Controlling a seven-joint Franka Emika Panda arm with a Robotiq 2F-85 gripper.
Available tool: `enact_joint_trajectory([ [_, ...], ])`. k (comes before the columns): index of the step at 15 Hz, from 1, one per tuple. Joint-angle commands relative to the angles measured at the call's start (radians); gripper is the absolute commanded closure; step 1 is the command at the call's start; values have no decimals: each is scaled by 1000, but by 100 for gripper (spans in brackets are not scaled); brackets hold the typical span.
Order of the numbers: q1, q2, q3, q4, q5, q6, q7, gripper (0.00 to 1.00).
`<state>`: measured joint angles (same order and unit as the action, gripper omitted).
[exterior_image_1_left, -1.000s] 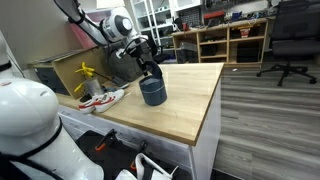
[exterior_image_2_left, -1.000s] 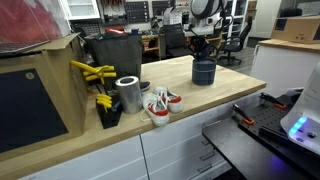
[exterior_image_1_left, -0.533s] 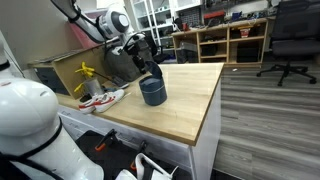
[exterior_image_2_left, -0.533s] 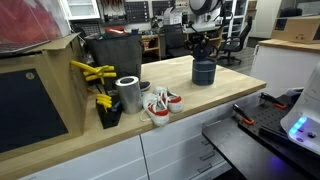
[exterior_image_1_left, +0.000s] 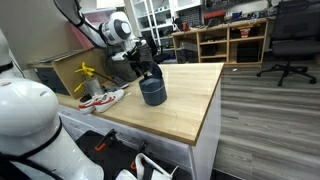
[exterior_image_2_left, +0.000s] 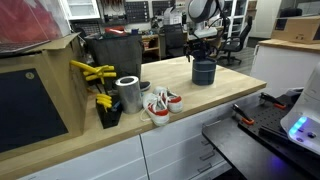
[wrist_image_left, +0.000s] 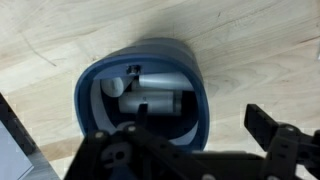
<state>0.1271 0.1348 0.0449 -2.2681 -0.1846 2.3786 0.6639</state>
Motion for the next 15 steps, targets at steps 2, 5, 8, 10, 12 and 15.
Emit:
enact_joint_trajectory([
  [2,-3,30,-5,11,3,33,-52,25],
  [5,-2,38,-9,13,7,40,-67,44],
  [8,-1,36,-8,11,14,45,-76,67],
  [10,-1,32,-7,11,19,48,-85,82],
  [12,0,26,-6,12,23,51,-89,97],
  [15,0,16,-4,15,29,50,-94,98],
])
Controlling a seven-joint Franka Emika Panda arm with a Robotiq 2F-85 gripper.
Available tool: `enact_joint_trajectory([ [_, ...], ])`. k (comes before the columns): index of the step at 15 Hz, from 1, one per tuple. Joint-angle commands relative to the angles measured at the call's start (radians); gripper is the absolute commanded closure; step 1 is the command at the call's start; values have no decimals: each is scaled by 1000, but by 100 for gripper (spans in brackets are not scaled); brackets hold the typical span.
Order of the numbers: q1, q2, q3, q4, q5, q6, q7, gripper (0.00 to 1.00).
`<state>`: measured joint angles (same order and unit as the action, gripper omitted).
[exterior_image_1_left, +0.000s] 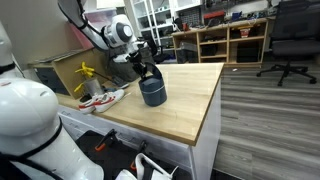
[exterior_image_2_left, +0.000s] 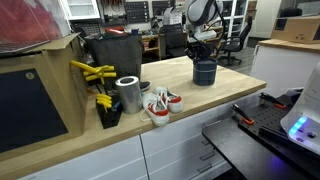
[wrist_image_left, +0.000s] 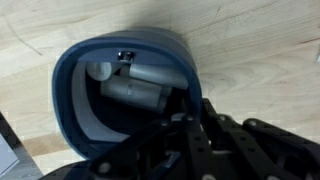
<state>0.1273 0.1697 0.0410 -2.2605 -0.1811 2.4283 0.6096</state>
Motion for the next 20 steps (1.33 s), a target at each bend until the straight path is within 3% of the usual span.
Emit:
enact_joint_trajectory([
  [1,1,-23,1,9,28,-5,-41,97],
  [5,3,-41,9,26,49,-40,-51,97],
  [15,7,-61,21,175,32,-301,-54,97],
  [20,8,0,14,284,23,-268,4,97],
])
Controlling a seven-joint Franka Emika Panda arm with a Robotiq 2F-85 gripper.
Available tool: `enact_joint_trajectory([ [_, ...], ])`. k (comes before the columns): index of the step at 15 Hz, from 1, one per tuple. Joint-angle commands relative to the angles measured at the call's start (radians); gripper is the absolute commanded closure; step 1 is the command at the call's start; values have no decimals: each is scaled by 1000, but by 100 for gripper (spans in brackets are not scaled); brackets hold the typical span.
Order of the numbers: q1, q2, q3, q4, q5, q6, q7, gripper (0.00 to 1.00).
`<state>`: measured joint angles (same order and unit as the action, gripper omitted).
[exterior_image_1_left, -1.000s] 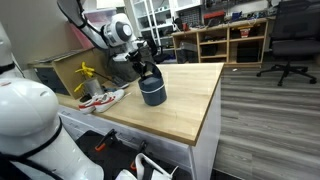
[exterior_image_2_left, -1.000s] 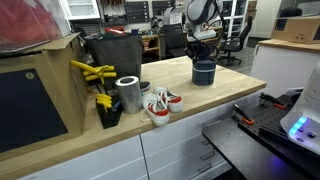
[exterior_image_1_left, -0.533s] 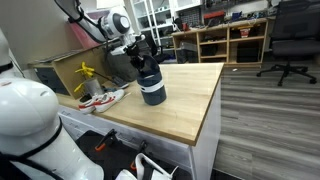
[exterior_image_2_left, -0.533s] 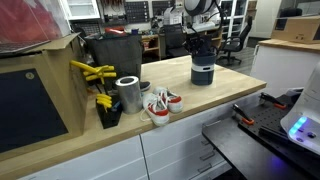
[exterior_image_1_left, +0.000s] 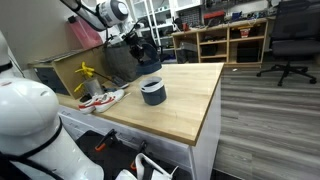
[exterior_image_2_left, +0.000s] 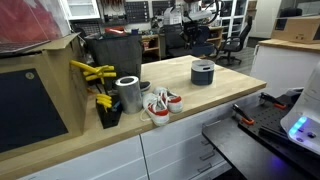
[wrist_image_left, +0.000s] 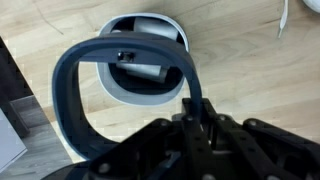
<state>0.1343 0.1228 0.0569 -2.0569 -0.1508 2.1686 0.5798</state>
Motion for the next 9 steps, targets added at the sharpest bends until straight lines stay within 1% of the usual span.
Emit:
enact_joint_trajectory([
  [1,2,64,-3,101,-4,-1,38,97],
  [5,16,178,-14,212,-15,-4,93,97],
  [9,35,324,-31,359,4,-29,150,97],
])
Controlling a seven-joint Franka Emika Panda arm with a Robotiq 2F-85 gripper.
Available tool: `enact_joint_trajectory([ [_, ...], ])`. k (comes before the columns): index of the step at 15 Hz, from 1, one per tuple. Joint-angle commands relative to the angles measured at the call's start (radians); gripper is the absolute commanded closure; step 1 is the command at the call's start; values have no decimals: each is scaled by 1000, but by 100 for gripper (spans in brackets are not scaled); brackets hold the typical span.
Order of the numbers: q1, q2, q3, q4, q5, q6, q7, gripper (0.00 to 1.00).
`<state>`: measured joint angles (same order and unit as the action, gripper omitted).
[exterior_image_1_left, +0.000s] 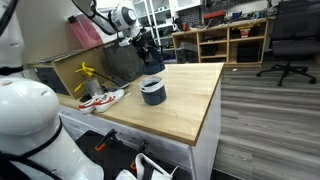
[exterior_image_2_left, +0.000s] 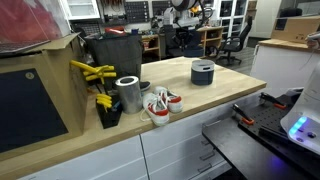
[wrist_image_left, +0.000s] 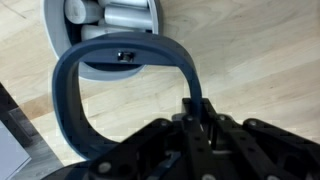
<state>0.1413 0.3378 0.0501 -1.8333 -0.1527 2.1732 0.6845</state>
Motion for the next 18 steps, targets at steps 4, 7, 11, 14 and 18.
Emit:
enact_joint_trajectory([
  [4,52,236,-50,299,22,-74,107,97],
  [7,66,313,-67,415,27,-126,150,97],
  [11,77,390,-83,533,30,-191,213,97],
  [14,80,433,-90,584,34,-181,265,97],
  [18,79,461,-87,603,59,-118,328,97],
])
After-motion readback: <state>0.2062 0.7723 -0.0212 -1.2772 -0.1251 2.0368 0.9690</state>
